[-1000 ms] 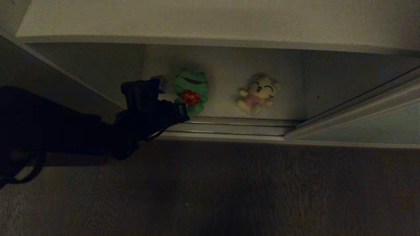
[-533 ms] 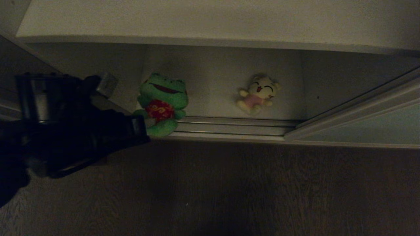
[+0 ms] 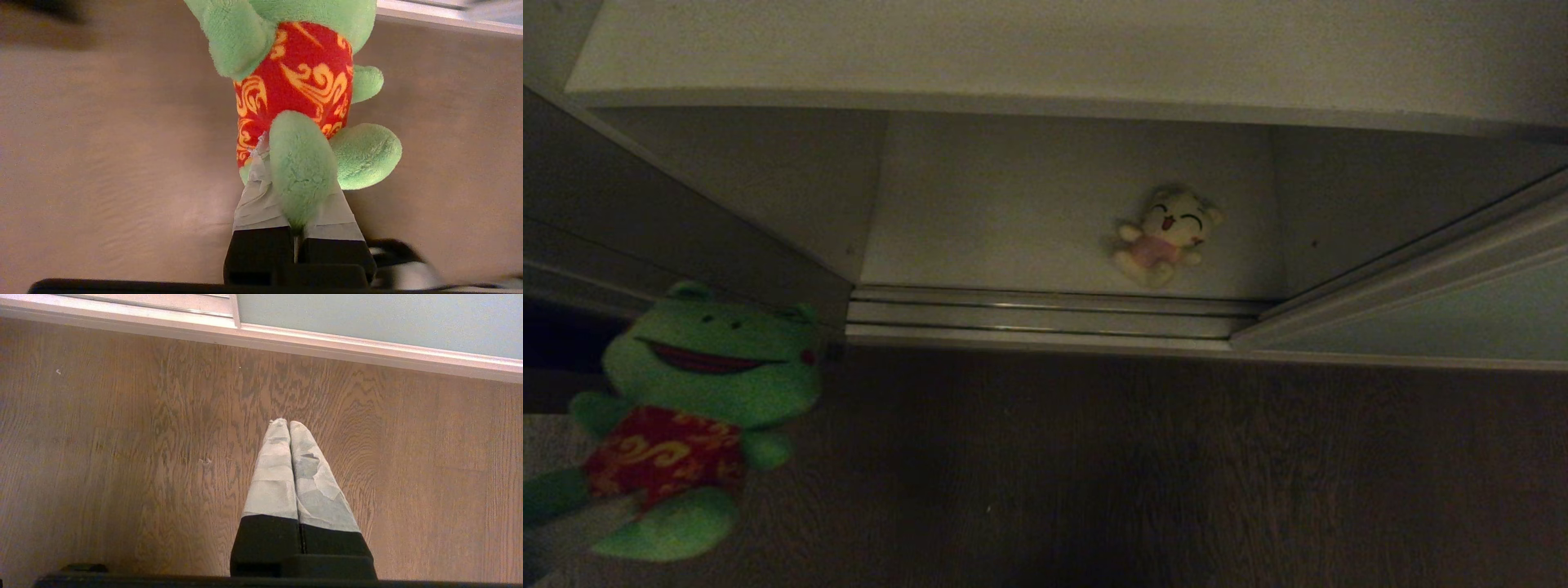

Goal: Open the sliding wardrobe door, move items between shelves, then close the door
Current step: Place the green doll on the higher shelf

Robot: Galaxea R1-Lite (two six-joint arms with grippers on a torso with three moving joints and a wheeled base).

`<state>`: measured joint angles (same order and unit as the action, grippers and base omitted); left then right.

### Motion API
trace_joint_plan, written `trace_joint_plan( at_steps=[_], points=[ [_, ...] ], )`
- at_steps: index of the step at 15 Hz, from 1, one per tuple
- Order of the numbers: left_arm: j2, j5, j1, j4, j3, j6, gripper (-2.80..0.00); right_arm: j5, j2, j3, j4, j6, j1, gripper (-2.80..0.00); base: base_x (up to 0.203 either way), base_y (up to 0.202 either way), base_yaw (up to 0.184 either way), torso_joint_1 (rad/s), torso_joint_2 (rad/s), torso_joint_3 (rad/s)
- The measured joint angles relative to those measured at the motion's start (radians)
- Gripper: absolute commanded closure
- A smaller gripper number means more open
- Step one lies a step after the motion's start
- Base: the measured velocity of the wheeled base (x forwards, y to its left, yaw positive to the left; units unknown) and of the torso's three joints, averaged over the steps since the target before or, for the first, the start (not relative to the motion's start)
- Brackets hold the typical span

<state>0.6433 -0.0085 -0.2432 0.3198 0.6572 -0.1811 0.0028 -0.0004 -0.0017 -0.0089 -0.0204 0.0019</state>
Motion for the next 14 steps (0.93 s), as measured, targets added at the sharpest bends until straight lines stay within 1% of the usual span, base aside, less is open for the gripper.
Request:
trace_joint_plan(
  at_steps=[1,3,4,6,7,8,9,10,11,12,14],
  points=[
    [-0.090,0.000,0.053,0.042,-0.030,0.033,0.00,0.000,0.000,0.000,0.000,0.000,0.000,0.00,0.000,0.000,0.000,0.000,0.00,0.000],
    [-0.252,0.001,0.140,0.052,-0.130,0.110,0.00,0.000,0.000,0.000,0.000,0.000,0.000,0.00,0.000,0.000,0.000,0.000,0.00,0.000],
    [-0.331,0.001,0.172,0.032,-0.202,0.151,0.00,0.000,0.000,0.000,0.000,0.000,0.000,0.00,0.000,0.000,0.000,0.000,0.00,0.000],
    [-0.474,0.003,0.211,-0.024,-0.344,0.218,0.00,0.000,0.000,0.000,0.000,0.000,0.000,0.00,0.000,0.000,0.000,0.000,0.00,0.000],
    [-0.531,0.009,0.223,-0.055,-0.420,0.238,0.00,0.000,0.000,0.000,0.000,0.000,0.000,0.00,0.000,0.000,0.000,0.000,0.00,0.000],
    [-0.569,0.014,0.230,-0.105,-0.486,0.244,0.00,0.000,0.000,0.000,0.000,0.000,-0.001,0.00,0.000,0.000,0.000,0.000,0.00,0.000],
    [-0.596,0.017,0.235,-0.183,-0.544,0.248,0.00,0.000,0.000,0.000,0.000,0.000,0.000,0.00,0.000,0.000,0.000,0.000,0.00,0.000],
    [-0.614,0.012,0.238,-0.253,-0.595,0.256,0.00,0.000,0.000,0.000,0.000,0.000,0.000,0.00,0.000,0.000,0.000,0.000,0.00,0.000],
    [-0.625,-0.009,0.240,-0.299,-0.625,0.260,0.00,0.000,0.000,0.000,0.000,0.000,0.000,0.00,0.000,0.000,0.000,0.000,0.00,0.000],
    [-0.634,-0.024,0.240,-0.315,-0.641,0.262,0.00,0.000,0.000,0.000,0.000,0.000,0.000,0.00,0.000,0.000,0.000,0.000,0.00,0.000],
    [-0.643,-0.026,0.241,-0.321,-0.650,0.247,0.00,0.000,0.000,0.000,0.000,0.000,0.000,0.00,0.000,0.000,0.000,0.000,0.00,0.000]
  ],
)
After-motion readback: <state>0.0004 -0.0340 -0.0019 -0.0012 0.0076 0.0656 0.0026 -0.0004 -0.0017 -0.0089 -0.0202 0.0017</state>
